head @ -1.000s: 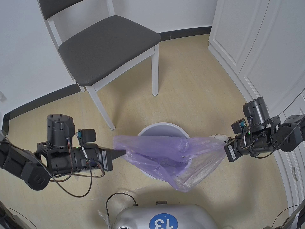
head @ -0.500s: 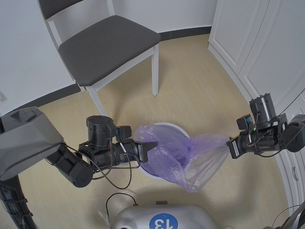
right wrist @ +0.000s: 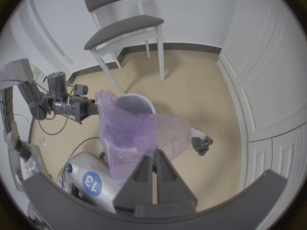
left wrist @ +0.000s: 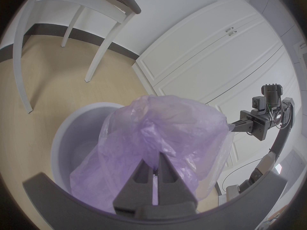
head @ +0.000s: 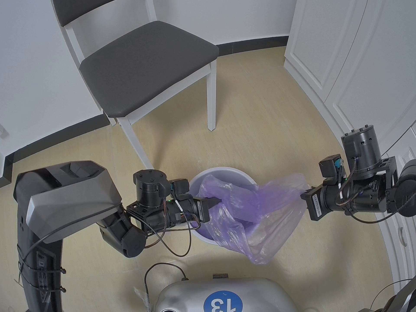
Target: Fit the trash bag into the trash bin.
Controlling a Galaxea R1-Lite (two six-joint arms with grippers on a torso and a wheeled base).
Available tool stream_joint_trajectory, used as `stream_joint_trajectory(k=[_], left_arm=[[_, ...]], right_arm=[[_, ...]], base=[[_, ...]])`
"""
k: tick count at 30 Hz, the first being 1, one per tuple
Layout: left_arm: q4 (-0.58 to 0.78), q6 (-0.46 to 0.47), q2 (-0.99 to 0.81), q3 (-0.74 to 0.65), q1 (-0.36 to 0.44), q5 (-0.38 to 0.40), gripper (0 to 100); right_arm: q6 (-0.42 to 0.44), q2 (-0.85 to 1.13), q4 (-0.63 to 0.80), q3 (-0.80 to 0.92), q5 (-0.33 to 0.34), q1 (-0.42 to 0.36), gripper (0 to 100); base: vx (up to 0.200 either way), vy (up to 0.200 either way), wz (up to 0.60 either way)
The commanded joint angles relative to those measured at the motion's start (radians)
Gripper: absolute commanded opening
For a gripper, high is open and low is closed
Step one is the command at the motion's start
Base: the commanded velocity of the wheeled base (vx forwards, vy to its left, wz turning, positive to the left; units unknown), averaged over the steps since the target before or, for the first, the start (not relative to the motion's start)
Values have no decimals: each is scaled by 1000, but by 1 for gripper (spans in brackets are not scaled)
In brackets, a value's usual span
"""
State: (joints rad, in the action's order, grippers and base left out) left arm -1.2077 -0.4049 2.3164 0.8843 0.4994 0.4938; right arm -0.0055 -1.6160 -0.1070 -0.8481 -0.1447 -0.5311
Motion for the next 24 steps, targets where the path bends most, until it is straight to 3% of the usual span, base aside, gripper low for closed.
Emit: stream_joint_trajectory(k=[1, 12, 20, 24], left_arm=[[-66, -8, 95, 5, -50, 42, 0], [-92, -8, 182, 88, -104, 72, 0], [-95, 12, -61, -88, -168, 71, 0], [-49, 64, -172, -183, -211, 72, 0]], right_arm=[[2, 2, -43, 7, 0, -23, 0], [4, -9, -46, 3, 2, -43, 0], [2, -35, -45, -5, -1, -29, 0], [-4, -88, -37, -26, -1, 16, 0]], base=[[0, 0, 0], [0, 0, 0], [0, 0, 0], [0, 0, 0]])
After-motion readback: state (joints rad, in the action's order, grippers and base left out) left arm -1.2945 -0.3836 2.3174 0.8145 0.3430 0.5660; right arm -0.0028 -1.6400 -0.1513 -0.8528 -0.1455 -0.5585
